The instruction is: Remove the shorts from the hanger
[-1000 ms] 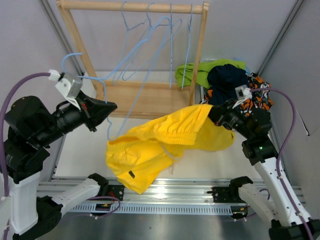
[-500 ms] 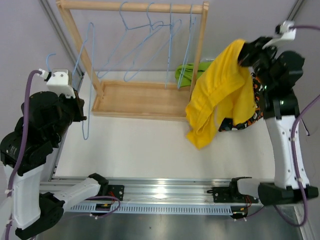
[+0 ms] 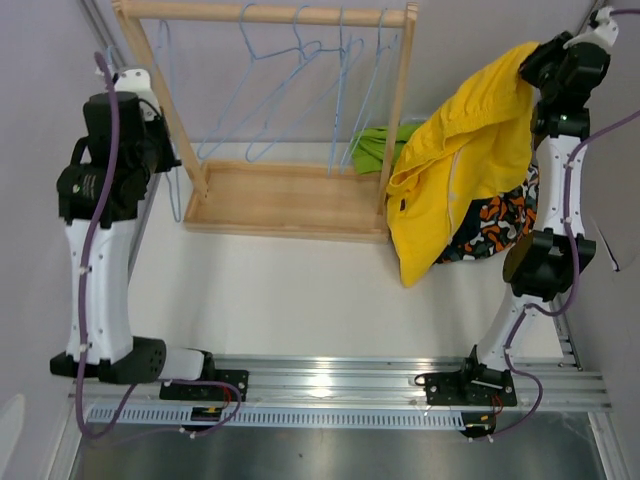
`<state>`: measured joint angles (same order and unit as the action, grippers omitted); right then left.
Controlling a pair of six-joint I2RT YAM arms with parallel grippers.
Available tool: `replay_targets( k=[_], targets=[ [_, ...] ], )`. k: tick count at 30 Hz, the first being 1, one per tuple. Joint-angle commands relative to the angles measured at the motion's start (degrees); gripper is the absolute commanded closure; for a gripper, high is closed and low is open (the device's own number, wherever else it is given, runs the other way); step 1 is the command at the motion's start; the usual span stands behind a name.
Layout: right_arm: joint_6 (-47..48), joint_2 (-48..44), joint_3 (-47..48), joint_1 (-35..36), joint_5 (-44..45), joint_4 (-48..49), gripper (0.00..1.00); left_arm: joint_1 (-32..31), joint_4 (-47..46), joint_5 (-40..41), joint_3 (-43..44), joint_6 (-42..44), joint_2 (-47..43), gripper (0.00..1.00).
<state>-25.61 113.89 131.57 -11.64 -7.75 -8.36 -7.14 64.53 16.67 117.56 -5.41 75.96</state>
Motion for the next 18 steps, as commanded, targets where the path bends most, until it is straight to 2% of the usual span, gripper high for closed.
replay_targets(
  k=[1,2,3,4,5,7,8,12,18],
  targets=[
    [-3.22,-0.68,-6.29,-0.75,1.51,4.4,1.0,1.25,-3.71,-8.82,3.98,0.58,4.45,1.0],
    [-4.01,-1.81,-11.89,-0.75,1.51,4.67,0.9,1.25,-4.15,-9.63,4.0,0.49,5.24,1.0],
    [-4.8,-2.35,-14.38,-0.84,1.68,4.15,0.38,1.25,-4.93,-10.33,4.87,0.57,6.9,1.0],
    [-5.85,-2.87,-16.5,-0.93,1.94,3.1,0.23,1.25,-5.29,-11.29,5.22,0.84,8.05,1.0],
    [-8.21,-4.01,-20.7,-1.02,2.12,0.91,0.15,1.25,-5.29,-12.44,8.27,1.1,9.28,1.0],
    [-10.16,-6.21,-27.38,-0.93,0.12,2.02,0.14,1.25,-4.16,-13.32,11.1,1.54,14.0,1.0],
    [-11.04,-9.7,-36.03,-0.76,-0.51,5.95,0.14,1.25,-3.46,-13.94,12.68,1.89,15.86,1.0],
    [-12.63,-19.63,-55.56,1.7,-1.21,16.35,0.13,1.25,-4.42,-13.77,20.25,2.16,21.5,1.0],
    [-9.55,-29.76,-69.84,4.95,-2.45,18.38,0.14,1.25,-10.38,-16.23,23.94,0.4,26.16,1.0]
  ],
)
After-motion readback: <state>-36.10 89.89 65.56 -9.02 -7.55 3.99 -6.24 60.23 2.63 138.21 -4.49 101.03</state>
